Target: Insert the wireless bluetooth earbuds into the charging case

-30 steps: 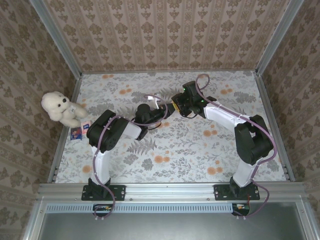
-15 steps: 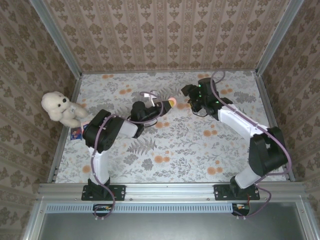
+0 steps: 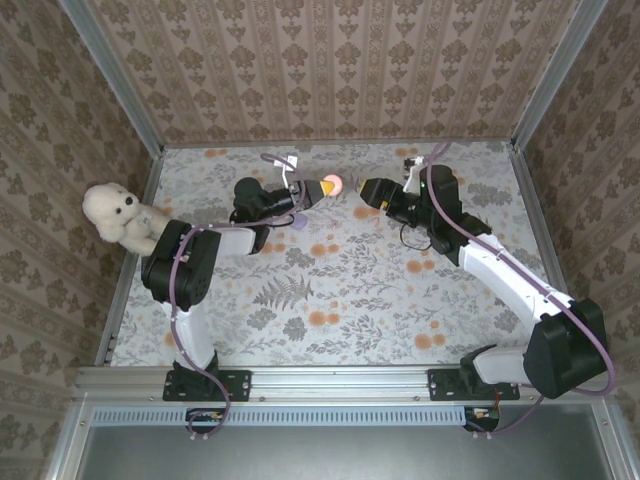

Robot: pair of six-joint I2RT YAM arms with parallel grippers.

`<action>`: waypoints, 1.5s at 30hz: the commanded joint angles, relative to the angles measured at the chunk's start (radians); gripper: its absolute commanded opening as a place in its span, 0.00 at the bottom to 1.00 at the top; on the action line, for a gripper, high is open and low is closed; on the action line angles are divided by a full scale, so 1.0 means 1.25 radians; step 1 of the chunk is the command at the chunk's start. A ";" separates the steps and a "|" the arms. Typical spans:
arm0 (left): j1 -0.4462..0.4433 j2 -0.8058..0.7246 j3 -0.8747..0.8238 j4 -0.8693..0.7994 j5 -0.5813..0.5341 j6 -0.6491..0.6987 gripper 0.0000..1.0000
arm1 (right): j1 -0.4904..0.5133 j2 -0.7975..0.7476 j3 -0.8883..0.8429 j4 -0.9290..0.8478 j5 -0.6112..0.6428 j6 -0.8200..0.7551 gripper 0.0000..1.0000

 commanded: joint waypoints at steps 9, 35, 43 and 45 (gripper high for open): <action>-0.019 -0.046 0.021 0.022 0.083 -0.039 0.00 | 0.052 0.105 0.085 0.028 -0.038 -0.061 0.70; -0.022 -0.083 0.015 0.022 0.106 -0.041 0.00 | -0.026 0.035 -0.033 0.098 -0.010 0.042 0.65; -0.023 -0.075 0.022 0.022 0.099 -0.044 0.00 | 0.025 0.006 0.001 0.065 -0.018 0.011 0.61; -0.024 -0.074 0.024 0.023 0.098 -0.044 0.00 | 0.037 0.012 0.017 0.053 -0.010 0.002 0.59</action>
